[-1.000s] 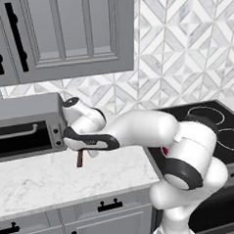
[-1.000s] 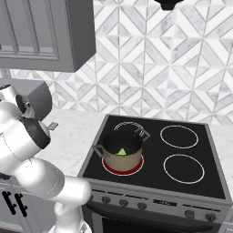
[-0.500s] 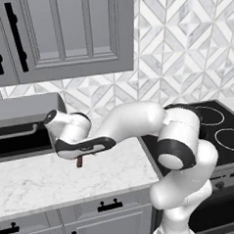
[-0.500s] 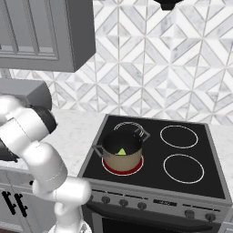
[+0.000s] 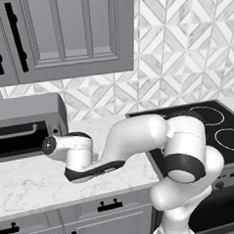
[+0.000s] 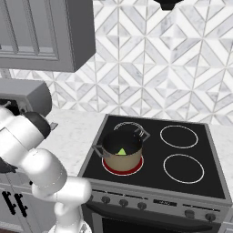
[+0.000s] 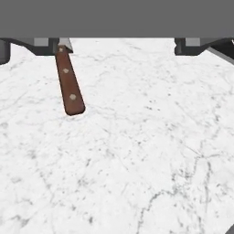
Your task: Put the lemon wedge and squash in the pot. Retrieve the spatula and lightly stir the vegetables in the pot.
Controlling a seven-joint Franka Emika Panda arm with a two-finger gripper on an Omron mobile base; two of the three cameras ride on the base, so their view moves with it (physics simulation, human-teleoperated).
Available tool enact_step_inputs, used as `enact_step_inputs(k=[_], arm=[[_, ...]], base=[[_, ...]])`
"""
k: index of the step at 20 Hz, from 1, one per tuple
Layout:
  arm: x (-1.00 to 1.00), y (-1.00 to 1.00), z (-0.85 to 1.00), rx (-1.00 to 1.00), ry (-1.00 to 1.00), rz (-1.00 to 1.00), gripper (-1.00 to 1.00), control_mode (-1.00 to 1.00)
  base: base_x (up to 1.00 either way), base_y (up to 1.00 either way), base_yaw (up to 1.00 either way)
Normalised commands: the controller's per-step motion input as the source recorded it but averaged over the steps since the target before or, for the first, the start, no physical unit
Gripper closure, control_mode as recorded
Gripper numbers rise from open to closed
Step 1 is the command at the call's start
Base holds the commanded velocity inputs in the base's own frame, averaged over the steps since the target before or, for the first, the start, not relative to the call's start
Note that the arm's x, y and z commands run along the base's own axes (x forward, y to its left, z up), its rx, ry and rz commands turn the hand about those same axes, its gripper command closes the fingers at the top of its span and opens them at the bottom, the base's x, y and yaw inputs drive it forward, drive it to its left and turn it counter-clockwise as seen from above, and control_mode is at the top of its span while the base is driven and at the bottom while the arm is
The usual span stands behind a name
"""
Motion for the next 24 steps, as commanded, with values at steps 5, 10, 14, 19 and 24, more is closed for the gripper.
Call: enact_step_inputs(k=[5, 10, 14, 19, 24], arm=[[0.15, 0.00, -0.10, 0.08, 0.00, 0.13, -1.00, -1.00], [0.16, 0.00, -0.14, 0.10, 0.07, 0.10, -1.00, -1.00], [0.12, 0.00, -0.23, 0.08, 0.09, 0.10, -1.00, -1.00], [0.18, 0.00, -0.14, 0.08, 0.07, 0.10, -1.00, -1.00], [0.20, 0.12, -0.04, 0.08, 0.07, 0.09, -1.00, -1.00]], base=[[0.00, 0.00, 0.00], [0.00, 0.00, 0.00], [0.00, 0.00, 0.00], [0.00, 0.00, 0.00], [0.00, 0.00, 0.00]])
